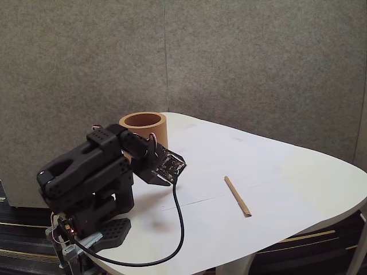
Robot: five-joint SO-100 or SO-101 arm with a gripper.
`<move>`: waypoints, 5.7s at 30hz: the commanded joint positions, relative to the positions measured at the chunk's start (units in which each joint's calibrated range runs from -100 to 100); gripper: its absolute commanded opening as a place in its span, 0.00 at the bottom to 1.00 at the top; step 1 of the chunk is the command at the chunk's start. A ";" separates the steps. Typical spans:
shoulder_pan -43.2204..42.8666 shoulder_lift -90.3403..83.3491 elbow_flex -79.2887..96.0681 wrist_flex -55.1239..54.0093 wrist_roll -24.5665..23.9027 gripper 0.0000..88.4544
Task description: Grab the pen and put it in the pen holder.
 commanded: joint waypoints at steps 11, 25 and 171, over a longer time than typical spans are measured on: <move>0.11 0.22 -0.45 -0.08 0.34 0.32; 0.11 0.22 -0.45 -0.08 0.34 0.32; 0.40 0.87 -2.62 -2.03 0.34 0.32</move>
